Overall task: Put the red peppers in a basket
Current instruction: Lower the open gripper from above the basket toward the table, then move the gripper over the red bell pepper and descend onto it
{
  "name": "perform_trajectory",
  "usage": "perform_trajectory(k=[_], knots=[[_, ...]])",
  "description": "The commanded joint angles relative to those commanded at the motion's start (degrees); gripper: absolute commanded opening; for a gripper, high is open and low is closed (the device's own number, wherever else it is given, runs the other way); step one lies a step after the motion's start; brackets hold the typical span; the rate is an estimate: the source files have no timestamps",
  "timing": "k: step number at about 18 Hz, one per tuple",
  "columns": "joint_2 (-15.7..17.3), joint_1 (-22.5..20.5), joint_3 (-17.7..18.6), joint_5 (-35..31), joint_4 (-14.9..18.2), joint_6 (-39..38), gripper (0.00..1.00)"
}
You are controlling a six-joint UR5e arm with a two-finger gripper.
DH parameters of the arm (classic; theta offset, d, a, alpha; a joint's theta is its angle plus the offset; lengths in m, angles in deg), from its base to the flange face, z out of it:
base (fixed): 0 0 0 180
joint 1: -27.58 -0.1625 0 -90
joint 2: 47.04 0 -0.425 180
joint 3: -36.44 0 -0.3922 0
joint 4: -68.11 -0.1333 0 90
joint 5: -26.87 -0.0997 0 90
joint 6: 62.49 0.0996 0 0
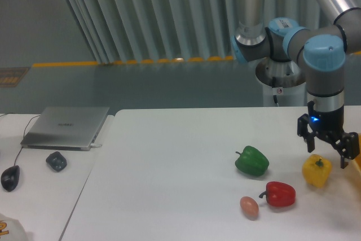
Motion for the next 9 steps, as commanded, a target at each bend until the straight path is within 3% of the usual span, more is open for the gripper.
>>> perform_trajectory(k=[5, 9], knots=[[-2.1, 3.4, -2.6, -3.3, -0.6, -2.2, 1.0], [-3.9, 6.9, -3.2, -4.4, 0.4, 7.6, 1.0]])
